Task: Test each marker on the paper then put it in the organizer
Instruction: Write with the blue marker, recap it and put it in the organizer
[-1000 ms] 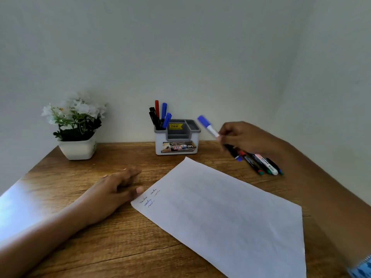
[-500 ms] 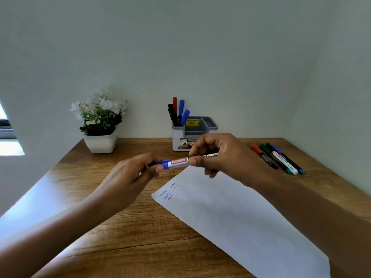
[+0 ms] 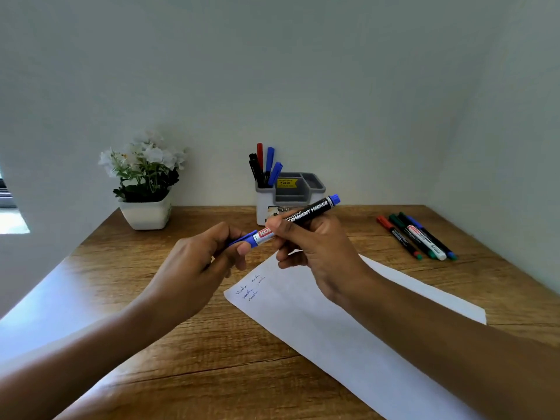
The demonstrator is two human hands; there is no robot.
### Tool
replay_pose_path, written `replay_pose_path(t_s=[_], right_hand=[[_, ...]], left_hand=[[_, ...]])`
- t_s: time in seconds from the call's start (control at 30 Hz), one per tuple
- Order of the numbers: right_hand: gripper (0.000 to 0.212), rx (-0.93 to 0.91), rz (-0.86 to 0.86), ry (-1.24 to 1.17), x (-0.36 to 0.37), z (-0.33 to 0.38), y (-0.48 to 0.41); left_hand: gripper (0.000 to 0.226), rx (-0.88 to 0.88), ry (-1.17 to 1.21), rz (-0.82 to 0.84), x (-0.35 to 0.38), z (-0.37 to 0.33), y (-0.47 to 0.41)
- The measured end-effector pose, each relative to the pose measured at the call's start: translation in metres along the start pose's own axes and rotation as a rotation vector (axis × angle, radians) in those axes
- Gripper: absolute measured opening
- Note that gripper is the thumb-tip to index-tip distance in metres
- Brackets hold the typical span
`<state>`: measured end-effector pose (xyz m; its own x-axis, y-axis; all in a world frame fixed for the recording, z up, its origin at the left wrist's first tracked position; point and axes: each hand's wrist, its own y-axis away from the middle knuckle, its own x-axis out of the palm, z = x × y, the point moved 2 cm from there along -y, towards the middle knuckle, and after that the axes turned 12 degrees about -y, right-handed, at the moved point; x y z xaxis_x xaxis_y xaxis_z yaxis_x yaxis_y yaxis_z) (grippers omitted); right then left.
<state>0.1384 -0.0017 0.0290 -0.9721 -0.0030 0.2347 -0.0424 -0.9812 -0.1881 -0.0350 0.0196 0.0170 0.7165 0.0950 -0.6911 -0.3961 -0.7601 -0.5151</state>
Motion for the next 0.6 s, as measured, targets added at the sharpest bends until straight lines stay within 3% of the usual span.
replay_pose_path(t_s=[0.27, 0.37, 0.43, 0.5, 0.6], right_hand=[[0.019, -0.007, -0.142, -0.028, 0.009, 0.002, -0.001], [0.026, -0.072, -0.441, -0.327, -0.028, 0.036, -0.023], [0.025, -0.186, -0.538, -0.423, -0.064, 0.065, -0.030], [0.022, -0.168, -0.461, -0.341, -0.074, 0.067, -0.025], [0.022, -0.013, -0.298, -0.195, -0.057, 0.033, -0.015]], left_hand=[[0.023, 0.030, -0.094, -0.092, 0.000, -0.002, 0.004], [0.015, 0.010, -0.197, -0.126, -0.003, 0.012, 0.010], [0.005, -0.114, -0.042, -0.129, -0.002, 0.022, 0.008], [0.004, -0.207, 0.064, -0.129, 0.001, 0.028, 0.002], [0.016, -0.220, -0.043, -0.034, 0.009, 0.035, 0.000]])
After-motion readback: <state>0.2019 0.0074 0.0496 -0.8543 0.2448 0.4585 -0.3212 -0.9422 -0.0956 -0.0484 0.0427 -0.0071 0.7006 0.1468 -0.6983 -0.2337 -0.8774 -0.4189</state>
